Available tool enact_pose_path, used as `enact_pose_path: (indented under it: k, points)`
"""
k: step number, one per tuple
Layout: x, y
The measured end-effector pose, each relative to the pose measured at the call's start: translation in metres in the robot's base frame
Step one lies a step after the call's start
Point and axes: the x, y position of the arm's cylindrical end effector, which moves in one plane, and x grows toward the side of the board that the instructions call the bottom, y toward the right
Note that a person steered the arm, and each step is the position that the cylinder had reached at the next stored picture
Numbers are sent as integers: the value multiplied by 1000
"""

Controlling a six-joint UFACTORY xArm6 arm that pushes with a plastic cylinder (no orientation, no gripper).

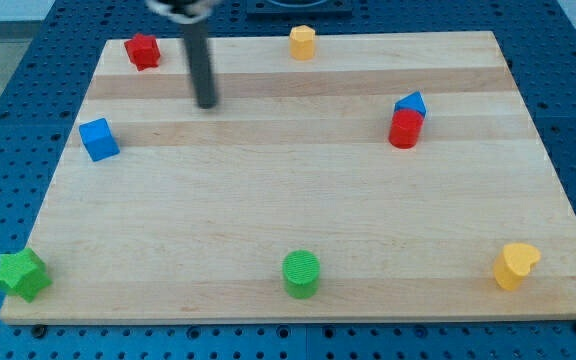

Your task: Place the blue cube to the center

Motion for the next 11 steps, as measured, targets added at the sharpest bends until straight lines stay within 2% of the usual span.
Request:
enact_pose_path:
  k: [1,2,3,4,5,7,8,9,11]
  points:
    - [26,-99]
    - [58,-126]
    - [87,-79]
    - [95,-4]
    - [97,32]
    - [91,-100]
    - [58,-99]
    - [51,-57]
    - [75,77]
